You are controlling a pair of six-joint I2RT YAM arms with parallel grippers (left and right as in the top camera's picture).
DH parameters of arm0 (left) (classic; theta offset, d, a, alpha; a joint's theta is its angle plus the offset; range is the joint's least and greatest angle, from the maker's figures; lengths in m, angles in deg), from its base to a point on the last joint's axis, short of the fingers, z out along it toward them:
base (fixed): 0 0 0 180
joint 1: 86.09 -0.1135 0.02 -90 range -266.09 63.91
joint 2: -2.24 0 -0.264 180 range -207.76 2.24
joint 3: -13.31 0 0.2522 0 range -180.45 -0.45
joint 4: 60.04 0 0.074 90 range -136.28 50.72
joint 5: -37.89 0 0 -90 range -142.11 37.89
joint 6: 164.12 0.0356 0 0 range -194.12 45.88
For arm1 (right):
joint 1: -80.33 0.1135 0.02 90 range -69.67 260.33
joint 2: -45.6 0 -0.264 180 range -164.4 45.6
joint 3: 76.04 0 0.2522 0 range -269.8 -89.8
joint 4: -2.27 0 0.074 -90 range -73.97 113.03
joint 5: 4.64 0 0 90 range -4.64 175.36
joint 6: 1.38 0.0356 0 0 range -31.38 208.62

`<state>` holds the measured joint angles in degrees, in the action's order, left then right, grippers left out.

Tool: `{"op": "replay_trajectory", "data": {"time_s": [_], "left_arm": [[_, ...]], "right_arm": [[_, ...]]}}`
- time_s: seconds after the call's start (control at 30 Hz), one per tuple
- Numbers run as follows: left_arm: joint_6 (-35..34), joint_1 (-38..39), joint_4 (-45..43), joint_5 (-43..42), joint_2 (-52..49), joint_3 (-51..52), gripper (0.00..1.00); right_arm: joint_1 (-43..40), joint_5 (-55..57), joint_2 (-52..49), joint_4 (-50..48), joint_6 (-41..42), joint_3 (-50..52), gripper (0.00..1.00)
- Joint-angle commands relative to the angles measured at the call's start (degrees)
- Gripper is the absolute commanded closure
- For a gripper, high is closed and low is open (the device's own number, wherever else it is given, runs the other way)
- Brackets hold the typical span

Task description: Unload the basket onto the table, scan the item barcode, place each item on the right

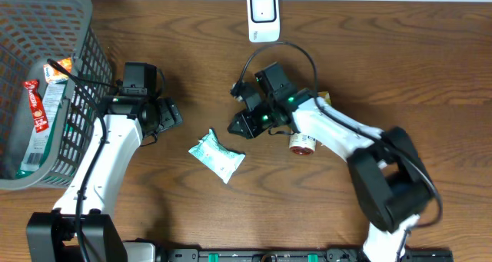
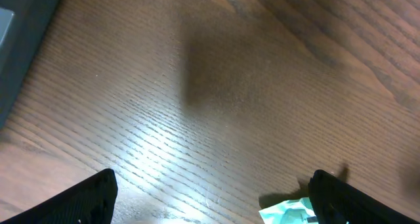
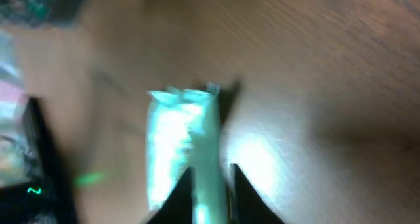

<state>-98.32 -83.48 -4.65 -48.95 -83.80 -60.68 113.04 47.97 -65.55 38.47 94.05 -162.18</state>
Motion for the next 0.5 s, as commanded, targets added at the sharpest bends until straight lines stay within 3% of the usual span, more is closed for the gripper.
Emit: {"op": "replay_trajectory", "data": {"time_s": [0.0, 0.23, 0.47], "left_arm": [[-0.1, -0.3, 0.1, 0.3, -0.2, 0.5, 0.06], [-0.1, -0.3, 0.1, 0.3, -0.2, 0.5, 0.06], [-0.1, -0.3, 0.1, 0.3, -0.2, 0.5, 0.06]], "right_arm": [[1.9, -6.3, 2.4, 1.7, 0.7, -1.4, 0.98], [7.3, -0.3, 2.1, 2.0, 0.7, 1.2, 0.99], [12.6, 17.0, 2.1, 1.6, 0.7, 3.6, 0.97]]}}
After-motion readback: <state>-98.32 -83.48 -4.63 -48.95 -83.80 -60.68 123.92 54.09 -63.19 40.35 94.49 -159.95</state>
